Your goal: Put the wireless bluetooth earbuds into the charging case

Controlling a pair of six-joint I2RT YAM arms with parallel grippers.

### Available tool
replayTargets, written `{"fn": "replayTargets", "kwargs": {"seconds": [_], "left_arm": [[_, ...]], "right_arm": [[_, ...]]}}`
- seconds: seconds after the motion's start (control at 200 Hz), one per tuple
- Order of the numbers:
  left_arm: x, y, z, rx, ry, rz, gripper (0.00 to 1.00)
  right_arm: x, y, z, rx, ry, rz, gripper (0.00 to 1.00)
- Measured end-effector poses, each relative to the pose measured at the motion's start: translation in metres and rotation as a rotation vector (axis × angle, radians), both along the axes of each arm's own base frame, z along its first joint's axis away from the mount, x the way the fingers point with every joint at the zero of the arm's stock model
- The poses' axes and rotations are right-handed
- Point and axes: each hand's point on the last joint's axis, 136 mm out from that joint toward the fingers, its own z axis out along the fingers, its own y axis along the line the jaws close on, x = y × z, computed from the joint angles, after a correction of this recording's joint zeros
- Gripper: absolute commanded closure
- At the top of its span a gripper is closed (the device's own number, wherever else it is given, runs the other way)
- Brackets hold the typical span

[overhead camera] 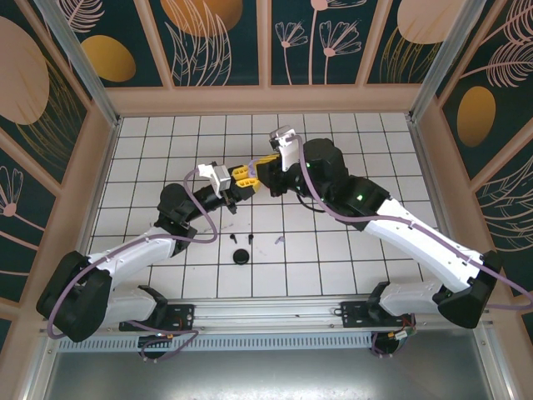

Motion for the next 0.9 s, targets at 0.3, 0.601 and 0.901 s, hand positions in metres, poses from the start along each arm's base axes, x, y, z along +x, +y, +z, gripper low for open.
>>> {"fn": "replayTargets", "kwargs": {"seconds": [0.3, 0.601, 0.901], "left_arm": [[-0.001, 0.001, 0.003, -0.009, -0.012, -0.001, 1.00], [-0.003, 0.001, 0.005, -0.012, -0.014, -0.004, 1.00], [-0.005, 0.001, 0.004, -0.002, -0.007, -0.015, 1.00]], "right_arm": [[-0.001, 0.001, 0.003, 0.010, -0.001, 0.007, 0.87], [-0.003, 0.003, 0.005, 0.014, -0.004, 0.013, 0.88], [-0.010, 0.010, 0.002, -0.006, -0.018, 0.012, 0.89]]}}
